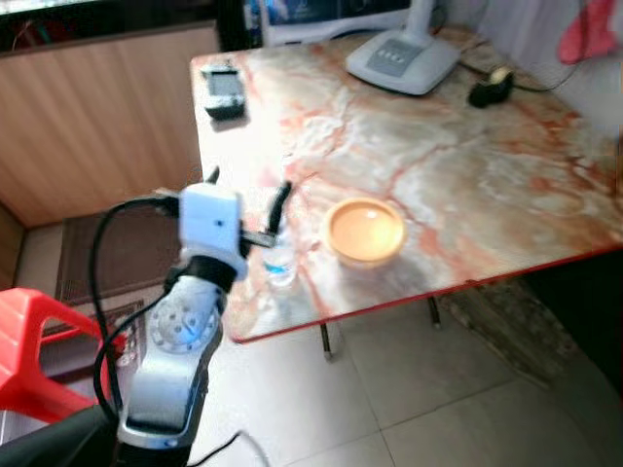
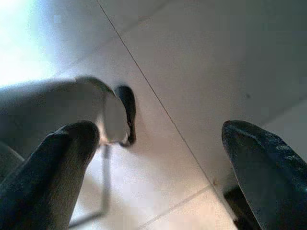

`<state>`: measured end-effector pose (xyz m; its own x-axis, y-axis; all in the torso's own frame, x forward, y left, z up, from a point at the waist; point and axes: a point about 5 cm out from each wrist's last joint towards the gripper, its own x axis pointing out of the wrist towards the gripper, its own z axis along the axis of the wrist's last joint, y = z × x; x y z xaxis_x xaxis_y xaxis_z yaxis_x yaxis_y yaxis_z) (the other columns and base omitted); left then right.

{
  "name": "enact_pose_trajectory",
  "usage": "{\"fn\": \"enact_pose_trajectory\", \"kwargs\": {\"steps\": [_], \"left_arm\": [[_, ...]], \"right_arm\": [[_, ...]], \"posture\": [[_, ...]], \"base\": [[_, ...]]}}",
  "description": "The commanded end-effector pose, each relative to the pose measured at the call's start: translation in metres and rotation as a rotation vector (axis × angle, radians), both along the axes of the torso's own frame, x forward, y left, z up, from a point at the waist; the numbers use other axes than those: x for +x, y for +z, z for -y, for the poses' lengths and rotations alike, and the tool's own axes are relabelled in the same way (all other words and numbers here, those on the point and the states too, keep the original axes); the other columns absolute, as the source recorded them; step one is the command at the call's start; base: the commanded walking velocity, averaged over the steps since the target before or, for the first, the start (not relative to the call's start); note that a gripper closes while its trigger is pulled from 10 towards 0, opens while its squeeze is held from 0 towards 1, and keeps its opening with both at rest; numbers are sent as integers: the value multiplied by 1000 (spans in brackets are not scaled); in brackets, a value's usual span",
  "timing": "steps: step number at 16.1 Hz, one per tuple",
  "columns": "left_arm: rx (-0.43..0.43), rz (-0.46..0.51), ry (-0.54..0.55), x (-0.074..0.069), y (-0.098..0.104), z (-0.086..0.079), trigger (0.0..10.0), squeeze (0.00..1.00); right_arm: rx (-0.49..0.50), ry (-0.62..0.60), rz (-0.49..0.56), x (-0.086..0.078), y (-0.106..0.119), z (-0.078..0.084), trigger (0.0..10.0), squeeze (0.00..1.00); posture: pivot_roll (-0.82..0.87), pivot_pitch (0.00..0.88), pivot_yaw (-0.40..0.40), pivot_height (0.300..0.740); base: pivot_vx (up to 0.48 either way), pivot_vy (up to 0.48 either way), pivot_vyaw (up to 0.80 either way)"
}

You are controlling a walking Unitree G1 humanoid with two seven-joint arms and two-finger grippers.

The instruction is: Restocking fridge

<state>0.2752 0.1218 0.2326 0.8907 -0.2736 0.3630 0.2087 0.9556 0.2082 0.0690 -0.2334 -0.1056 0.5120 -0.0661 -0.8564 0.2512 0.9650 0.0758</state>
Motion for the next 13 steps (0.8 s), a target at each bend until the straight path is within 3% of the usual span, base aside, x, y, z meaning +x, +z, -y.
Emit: {"fn": "enact_pose_trajectory", "kwargs": {"steps": [1, 4, 9, 10, 11, 13], "left_arm": [[18, -5, -62, -3, 5, 7, 10000, 0], [47, -36, -149, -3, 13, 16, 10000, 0], [54, -233, -36, 16, 25, 0, 10000, 0], [6, -327, -65, 20, 27, -1, 10000, 0], [11, -353, -122, 19, 29, 4, 10000, 0], [72, -393, -175, 17, 34, 10, 10000, 0]], "right_arm": [[6, -2, -23, -6, -2, -1, 10000, 0], [10, -2, -21, -5, -2, -3, 10000, 0], [9, 5, -24, -4, -2, -3, 10000, 0], [10, 5, -23, -4, -2, -3, 10000, 0], [10, 6, -23, -4, -2, -3, 10000, 0], [10, 7, -23, -3, -2, -4, 10000, 0]], "posture": [[210, 180, -18, 740], [213, 178, -14, 740], [220, 173, -12, 740], [224, 174, -13, 740], [228, 174, -14, 740], [226, 175, -13, 740]], "base": [[0, 0, 0], [0, 0, 0], [0, 0, 0], [0, 0, 0], [0, 0, 0], [0, 0, 0]]}}
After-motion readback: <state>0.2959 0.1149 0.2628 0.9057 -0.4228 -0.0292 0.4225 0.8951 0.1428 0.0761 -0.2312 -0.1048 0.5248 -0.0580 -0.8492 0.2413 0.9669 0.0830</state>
